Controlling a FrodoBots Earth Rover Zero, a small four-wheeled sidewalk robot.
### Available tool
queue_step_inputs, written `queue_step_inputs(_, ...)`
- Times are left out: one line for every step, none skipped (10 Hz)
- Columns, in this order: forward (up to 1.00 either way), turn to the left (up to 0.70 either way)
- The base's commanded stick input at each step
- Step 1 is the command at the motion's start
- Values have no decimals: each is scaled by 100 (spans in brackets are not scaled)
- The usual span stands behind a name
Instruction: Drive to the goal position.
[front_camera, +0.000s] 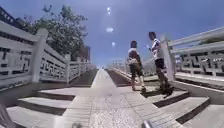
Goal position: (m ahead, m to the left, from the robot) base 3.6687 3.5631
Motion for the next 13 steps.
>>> queue_step_inputs(25, 0)
queue_step_inputs(37, 0)
queue_step_inputs(45, 0)
queue_step_inputs(45, 0)
queue_step_inputs(45, 0)
queue_step_inputs(45, 0)
queue_step_inputs(45, 0)
queue_step_inputs(45, 0)
queue_step_inputs(45, 0)
queue_step_inputs(45, 0)
queue_step_inputs(45, 0)
queue_step_inputs(45, 0)
queue_step_inputs(45, 0)
